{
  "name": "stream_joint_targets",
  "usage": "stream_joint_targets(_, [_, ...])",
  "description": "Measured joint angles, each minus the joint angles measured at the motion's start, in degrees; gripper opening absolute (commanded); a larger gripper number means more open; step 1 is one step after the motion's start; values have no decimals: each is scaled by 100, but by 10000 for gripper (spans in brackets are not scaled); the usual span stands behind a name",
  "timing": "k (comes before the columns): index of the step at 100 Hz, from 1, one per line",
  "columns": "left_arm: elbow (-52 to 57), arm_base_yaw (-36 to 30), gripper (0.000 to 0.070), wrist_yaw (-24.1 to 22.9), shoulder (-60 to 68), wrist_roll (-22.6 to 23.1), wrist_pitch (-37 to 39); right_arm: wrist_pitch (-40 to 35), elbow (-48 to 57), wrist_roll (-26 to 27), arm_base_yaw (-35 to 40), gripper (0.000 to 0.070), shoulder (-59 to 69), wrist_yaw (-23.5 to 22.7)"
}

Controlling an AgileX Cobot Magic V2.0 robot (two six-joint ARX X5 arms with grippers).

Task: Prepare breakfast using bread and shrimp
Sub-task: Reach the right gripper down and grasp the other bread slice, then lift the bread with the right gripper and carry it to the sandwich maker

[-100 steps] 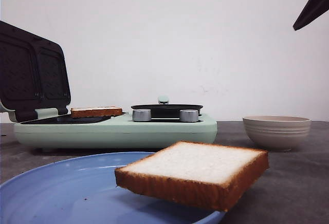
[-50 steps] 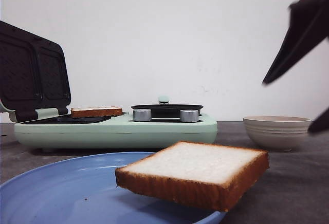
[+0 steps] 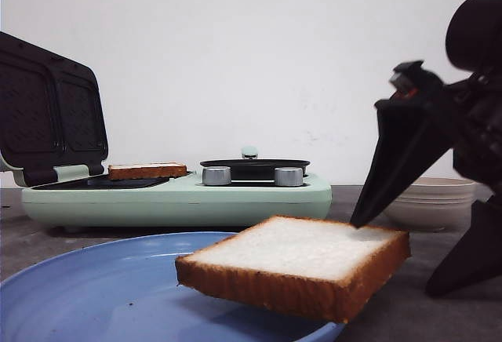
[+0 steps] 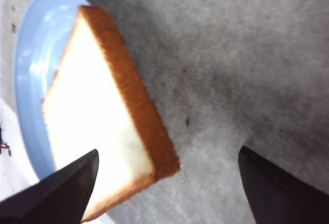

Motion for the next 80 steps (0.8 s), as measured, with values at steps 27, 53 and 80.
stream_joint_targets(27, [0, -37, 16, 4, 0, 0, 0, 380, 0, 184, 260, 120, 151, -50])
stream_joint_targets(53, [0, -37, 16, 4, 0, 0, -2, 787, 0, 302, 415, 0, 79, -149])
stream_joint_targets(80, [0, -37, 16, 2, 0, 0, -44, 1036, 341, 844, 422, 0, -549, 20])
